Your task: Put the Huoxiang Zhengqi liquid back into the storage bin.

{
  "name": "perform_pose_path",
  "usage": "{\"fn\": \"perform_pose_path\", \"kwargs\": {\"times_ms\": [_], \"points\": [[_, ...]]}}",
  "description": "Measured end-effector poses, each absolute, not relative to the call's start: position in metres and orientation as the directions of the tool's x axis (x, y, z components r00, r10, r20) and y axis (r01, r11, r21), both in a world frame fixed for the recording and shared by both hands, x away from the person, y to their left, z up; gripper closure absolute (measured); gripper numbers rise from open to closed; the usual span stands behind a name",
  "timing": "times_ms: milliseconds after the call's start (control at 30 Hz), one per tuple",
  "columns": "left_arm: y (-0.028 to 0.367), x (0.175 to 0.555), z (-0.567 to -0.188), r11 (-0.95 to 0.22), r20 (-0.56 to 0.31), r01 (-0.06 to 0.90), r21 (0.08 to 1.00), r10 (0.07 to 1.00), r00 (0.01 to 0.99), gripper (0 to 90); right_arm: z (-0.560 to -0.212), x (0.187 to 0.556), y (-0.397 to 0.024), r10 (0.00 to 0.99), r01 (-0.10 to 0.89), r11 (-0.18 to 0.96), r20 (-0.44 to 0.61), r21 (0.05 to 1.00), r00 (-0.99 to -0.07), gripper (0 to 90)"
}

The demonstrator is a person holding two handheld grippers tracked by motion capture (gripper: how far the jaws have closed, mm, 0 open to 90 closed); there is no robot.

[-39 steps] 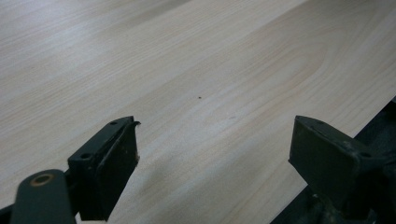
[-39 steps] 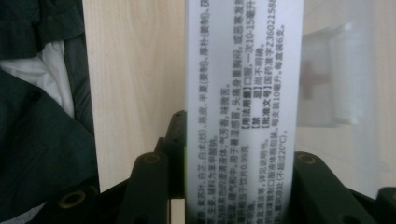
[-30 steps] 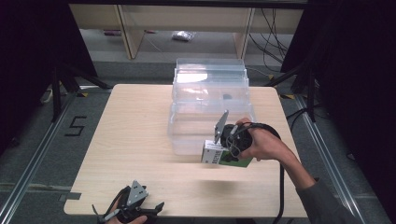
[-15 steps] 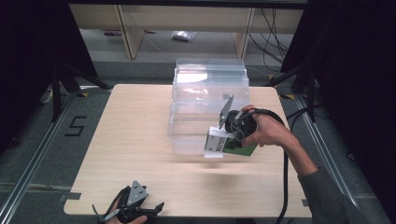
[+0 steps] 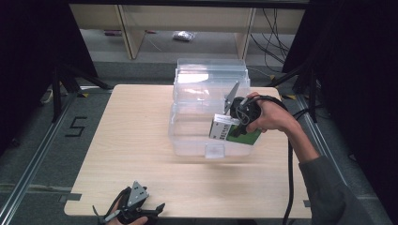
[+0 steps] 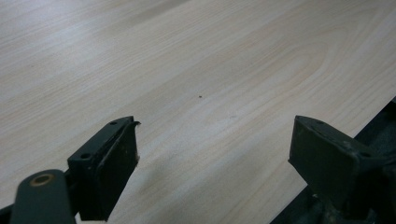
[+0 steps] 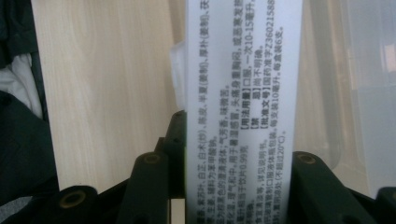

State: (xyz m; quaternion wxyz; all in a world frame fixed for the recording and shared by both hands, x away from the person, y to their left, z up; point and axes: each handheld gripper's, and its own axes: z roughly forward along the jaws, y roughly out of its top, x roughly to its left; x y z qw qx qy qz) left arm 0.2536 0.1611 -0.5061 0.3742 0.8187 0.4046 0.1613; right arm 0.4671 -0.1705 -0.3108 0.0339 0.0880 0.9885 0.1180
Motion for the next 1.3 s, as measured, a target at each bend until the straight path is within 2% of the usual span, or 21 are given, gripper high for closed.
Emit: {"fn": "perform_pose_path", "kwargs": {"times_ms": [233, 267, 367, 567, 667, 800, 1067, 1133, 1200, 1300], "points": [[0.161, 0.253, -0.507, -0.379, -0.046, 0.540, 0.752, 0.786, 0.617, 14.8, -0.316, 0.485, -0.173, 0.187, 0.169, 0.956, -0.053, 0.241, -0.981, 64.9], [0.165, 0.254, -0.504, -0.449, 0.001, 0.532, 0.718, 0.765, 0.644, 14.8, -0.318, 0.491, -0.174, 0.198, 0.180, 0.952, -0.051, 0.246, -0.979, 64.9], [0.163, 0.253, -0.506, -0.406, -0.025, 0.539, 0.738, 0.781, 0.624, 14.8, -0.323, 0.499, -0.176, 0.209, 0.191, 0.948, -0.047, 0.257, -0.977, 64.9], [0.163, 0.254, -0.505, -0.423, -0.022, 0.538, 0.730, 0.771, 0.636, 14.8, -0.332, 0.513, -0.178, 0.190, 0.172, 0.957, -0.058, 0.233, -0.980, 64.9], [0.165, 0.254, -0.504, -0.446, -0.009, 0.534, 0.718, 0.762, 0.648, 14.8, -0.335, 0.515, -0.178, 0.203, 0.186, 0.957, -0.055, 0.224, -0.978, 64.9], [0.160, 0.253, -0.507, -0.374, -0.056, 0.546, 0.749, 0.786, 0.616, 14.7, -0.343, 0.521, -0.177, 0.193, 0.179, 0.960, -0.046, 0.216, -0.980, 64.8], [0.162, 0.254, -0.507, -0.400, -0.032, 0.538, 0.742, 0.781, 0.624, 14.8, -0.353, 0.531, -0.181, 0.188, 0.175, 0.959, -0.040, 0.224, -0.981, 64.8], [0.160, 0.253, -0.507, -0.371, -0.063, 0.553, 0.746, 0.787, 0.613, 14.8, -0.358, 0.533, -0.181, 0.173, 0.161, 0.961, -0.032, 0.224, -0.984, 64.8], [0.162, 0.254, -0.506, -0.406, -0.030, 0.540, 0.737, 0.779, 0.627, 14.7, -0.364, 0.533, -0.182, 0.180, 0.170, 0.965, -0.029, 0.201, -0.983, 64.8], [0.162, 0.254, -0.506, -0.402, -0.032, 0.542, 0.738, 0.781, 0.624, 14.7, -0.371, 0.532, -0.182, 0.194, 0.187, 0.966, -0.022, 0.180, -0.981, 64.8]]}}
